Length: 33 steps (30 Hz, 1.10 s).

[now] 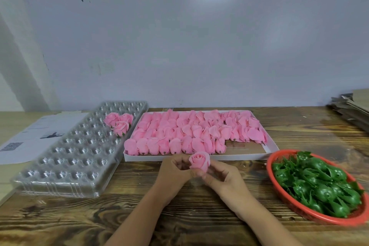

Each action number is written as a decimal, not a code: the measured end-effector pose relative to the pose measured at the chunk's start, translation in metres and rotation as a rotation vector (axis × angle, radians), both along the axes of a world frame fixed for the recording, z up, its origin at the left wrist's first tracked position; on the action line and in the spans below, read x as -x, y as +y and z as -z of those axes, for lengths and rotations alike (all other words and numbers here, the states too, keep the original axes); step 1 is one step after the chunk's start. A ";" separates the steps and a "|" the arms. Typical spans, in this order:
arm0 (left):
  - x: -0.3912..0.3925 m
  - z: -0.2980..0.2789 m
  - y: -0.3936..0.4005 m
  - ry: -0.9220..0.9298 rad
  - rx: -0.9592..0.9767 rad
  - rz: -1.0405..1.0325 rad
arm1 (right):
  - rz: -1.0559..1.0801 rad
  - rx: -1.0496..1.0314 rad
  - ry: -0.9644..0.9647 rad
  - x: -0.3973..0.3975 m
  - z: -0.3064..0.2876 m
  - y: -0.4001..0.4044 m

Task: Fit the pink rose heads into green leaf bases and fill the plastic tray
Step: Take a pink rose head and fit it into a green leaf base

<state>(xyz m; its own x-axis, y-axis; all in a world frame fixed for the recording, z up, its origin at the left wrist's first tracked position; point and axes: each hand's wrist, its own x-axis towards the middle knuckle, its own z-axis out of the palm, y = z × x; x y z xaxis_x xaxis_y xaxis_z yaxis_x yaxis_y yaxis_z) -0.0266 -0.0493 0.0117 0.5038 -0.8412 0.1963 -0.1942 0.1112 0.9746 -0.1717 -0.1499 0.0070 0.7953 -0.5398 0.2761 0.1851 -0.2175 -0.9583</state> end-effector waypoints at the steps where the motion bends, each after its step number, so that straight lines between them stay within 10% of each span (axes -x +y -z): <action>1: -0.001 0.002 0.000 -0.021 -0.010 -0.013 | -0.002 0.037 0.016 0.000 0.001 0.001; 33: 0.001 -0.001 -0.002 -0.054 -0.054 -0.038 | 0.002 -0.007 0.096 -0.001 0.003 0.002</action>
